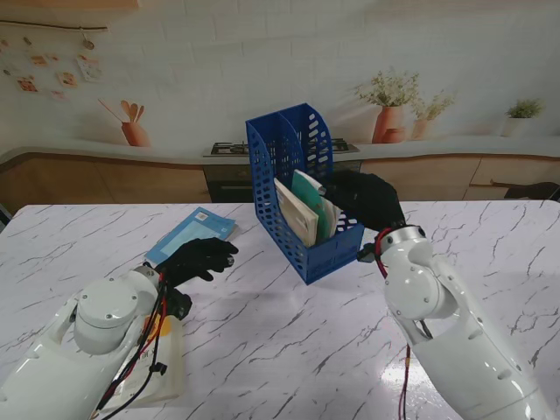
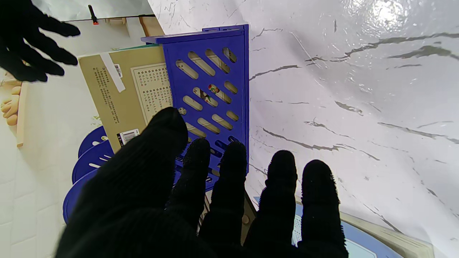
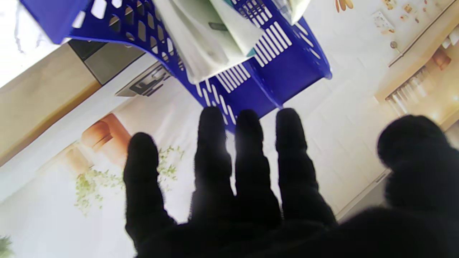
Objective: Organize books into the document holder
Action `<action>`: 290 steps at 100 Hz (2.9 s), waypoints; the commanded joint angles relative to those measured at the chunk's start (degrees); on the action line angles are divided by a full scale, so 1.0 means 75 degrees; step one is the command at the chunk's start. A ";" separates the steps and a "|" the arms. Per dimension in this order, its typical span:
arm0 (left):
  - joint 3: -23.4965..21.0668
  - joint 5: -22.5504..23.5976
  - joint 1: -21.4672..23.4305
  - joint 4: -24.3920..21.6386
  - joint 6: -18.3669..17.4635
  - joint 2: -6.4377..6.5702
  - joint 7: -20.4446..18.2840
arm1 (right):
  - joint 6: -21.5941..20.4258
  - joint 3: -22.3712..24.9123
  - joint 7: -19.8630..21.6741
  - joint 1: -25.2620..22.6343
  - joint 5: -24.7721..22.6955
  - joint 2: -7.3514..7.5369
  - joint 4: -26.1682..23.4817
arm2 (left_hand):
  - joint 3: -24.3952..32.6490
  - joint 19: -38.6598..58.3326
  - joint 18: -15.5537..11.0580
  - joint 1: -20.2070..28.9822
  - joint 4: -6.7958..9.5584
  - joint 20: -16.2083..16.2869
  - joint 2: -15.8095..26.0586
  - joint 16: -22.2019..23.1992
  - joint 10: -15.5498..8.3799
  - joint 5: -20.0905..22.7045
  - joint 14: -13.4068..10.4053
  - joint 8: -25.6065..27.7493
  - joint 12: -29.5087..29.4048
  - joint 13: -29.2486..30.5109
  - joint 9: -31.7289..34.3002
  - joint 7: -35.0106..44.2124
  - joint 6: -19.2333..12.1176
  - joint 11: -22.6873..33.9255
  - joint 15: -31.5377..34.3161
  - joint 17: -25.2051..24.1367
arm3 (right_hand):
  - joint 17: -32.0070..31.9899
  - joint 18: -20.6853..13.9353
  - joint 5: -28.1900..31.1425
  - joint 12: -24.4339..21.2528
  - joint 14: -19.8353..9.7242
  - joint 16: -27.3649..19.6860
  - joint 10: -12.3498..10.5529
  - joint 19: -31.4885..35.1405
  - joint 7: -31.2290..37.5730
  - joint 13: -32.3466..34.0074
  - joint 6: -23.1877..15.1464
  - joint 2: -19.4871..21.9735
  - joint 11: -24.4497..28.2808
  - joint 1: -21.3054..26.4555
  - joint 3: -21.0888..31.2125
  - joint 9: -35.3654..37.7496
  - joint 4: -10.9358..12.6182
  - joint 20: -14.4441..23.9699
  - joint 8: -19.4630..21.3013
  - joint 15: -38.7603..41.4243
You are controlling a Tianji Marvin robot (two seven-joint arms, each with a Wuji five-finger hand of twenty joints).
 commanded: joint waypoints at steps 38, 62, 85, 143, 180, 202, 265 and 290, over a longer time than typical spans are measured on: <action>-0.0714 0.0484 0.0831 -0.0841 -0.0230 -0.0016 0.0196 | -0.0423 0.0751 0.0089 -0.1705 0.0019 0.0153 -0.0864 | -0.0320 -0.1502 -0.0992 -0.0175 0.0171 -0.0861 0.0254 -0.0568 -0.0141 0.0053 -0.0628 -0.0072 -0.0136 -0.0571 -0.0235 0.0002 -0.0115 -0.0207 -0.0499 -0.0664 | -0.0248 -0.0325 0.0075 0.0044 -0.0106 -0.0014 -0.0037 -0.0286 -0.0074 0.0029 0.0065 0.0237 -0.0127 -0.0097 -0.0171 0.0003 0.0065 0.0091 -0.0183 -0.0145; -0.1283 0.0864 0.1663 -0.1626 -0.0222 0.0010 0.0311 | -0.0636 0.0881 0.0195 -0.2102 0.0393 0.0155 -0.0899 | -0.0611 -0.1960 -0.0679 -0.0296 0.0159 -0.1133 0.0363 -0.0567 -0.0251 0.0030 -0.0056 -0.0075 -0.0191 -0.0758 -0.0315 -0.0062 -0.0206 -0.0403 -0.0733 -0.0993 | -0.0264 -0.0363 0.0056 0.0286 -0.0053 0.0073 -0.0016 -0.0373 -0.0084 0.0082 0.0243 0.0295 0.0129 0.0030 -0.0271 0.0082 0.0072 0.0122 -0.0190 -0.0076; -0.1720 0.1146 0.2391 -0.2071 -0.0123 0.0004 0.0420 | -0.0895 0.1014 0.0365 -0.2376 0.0481 0.0199 -0.0872 | -0.0722 -0.2037 -0.0664 -0.0284 0.0165 -0.1181 0.0398 -0.0538 -0.0270 0.0039 -0.0125 -0.0074 -0.0189 -0.0724 -0.0316 -0.0119 -0.0226 -0.0466 -0.0838 -0.1013 | -0.0221 -0.0419 0.0114 0.0545 -0.0056 0.0182 -0.0015 -0.0381 -0.0027 0.0156 0.0269 0.0257 0.0451 0.0115 -0.0337 0.0057 0.0077 0.0160 -0.0161 0.0079; -0.2291 0.1531 0.3474 -0.2282 0.0272 -0.0094 0.0807 | -0.0907 0.1359 0.0571 -0.2877 0.0544 0.0245 -0.0843 | -0.0919 -0.2004 -0.0837 -0.0213 0.0201 -0.1098 0.0506 -0.0363 -0.0129 -0.0012 -0.0182 -0.0043 -0.0144 -0.0547 -0.0331 -0.0188 -0.0140 -0.0440 -0.0787 -0.0917 | -0.0168 -0.0287 0.0335 0.0588 0.0003 0.0222 -0.0007 -0.0247 0.0101 0.0323 0.0209 0.0146 0.0588 0.0109 -0.0318 0.0238 0.0079 0.0210 -0.0139 0.0267; -0.2005 0.2284 0.3573 -0.1843 0.0493 -0.0092 0.1052 | -0.0795 0.1356 0.0665 -0.2802 0.0626 0.0251 -0.0757 | -0.1894 -0.1219 -0.1138 -0.0341 0.0178 -0.0820 0.1205 -0.0099 0.0258 -0.0032 -0.0136 -0.0012 -0.0054 -0.0186 -0.0118 -0.0179 0.0180 -0.0192 -0.0206 -0.0687 | -0.0266 -0.0346 0.0250 0.0594 0.0006 0.0215 0.0015 -0.0340 0.0093 0.0209 0.0252 0.0251 0.0565 0.0170 -0.0315 0.0108 0.0086 0.0140 -0.0138 0.0239; -0.1703 0.2510 0.3437 -0.1413 0.0711 -0.0042 0.0946 | -0.0771 0.1336 0.0696 -0.2797 0.0682 0.0251 -0.0760 | -0.1956 -0.0087 -0.0579 -0.0212 0.0237 -0.0208 0.1526 -0.0128 0.0583 0.0263 0.0331 0.0146 -0.0197 0.0782 0.0763 0.0266 0.0715 0.0147 0.0662 0.0233 | -0.0317 -0.0433 0.0211 0.0606 -0.0022 0.0212 0.0004 -0.0422 0.0093 0.0139 0.0256 0.0297 0.0586 0.0218 -0.0362 0.0036 0.0090 0.0098 -0.0124 0.0220; -0.0602 0.1805 0.2072 0.0086 0.0368 0.0052 0.0413 | -0.0915 0.1256 0.0629 -0.2712 0.0750 0.0235 -0.0677 | -0.0013 0.1184 0.0300 0.1680 -0.0190 0.0402 0.0116 -0.0286 0.0606 0.1063 0.0457 -0.0285 -0.0263 0.2978 0.2582 0.2730 0.0725 0.0953 0.1967 0.2766 | -0.0295 -0.0379 0.0408 0.0573 0.0005 0.0211 -0.0019 -0.0386 0.0171 0.0300 0.0150 0.0209 0.0600 0.0202 -0.0398 0.0231 0.0094 0.0102 -0.0101 0.0279; -0.0111 0.1534 0.1533 0.0516 -0.0151 0.0025 0.0417 | -0.0931 0.1286 0.0691 -0.2731 0.0772 0.0246 -0.0693 | -0.0175 0.1188 0.0158 0.1624 -0.0197 0.0368 0.0165 -0.0329 0.0481 0.1009 0.0402 -0.0271 -0.0210 0.2953 0.2576 0.2858 0.0540 0.1004 0.2033 0.2698 | -0.0332 -0.0365 0.0390 0.0562 0.0021 0.0204 0.0005 -0.0392 0.0156 0.0260 0.0184 0.0263 0.0551 0.0222 -0.0384 0.0215 0.0095 0.0082 -0.0118 0.0251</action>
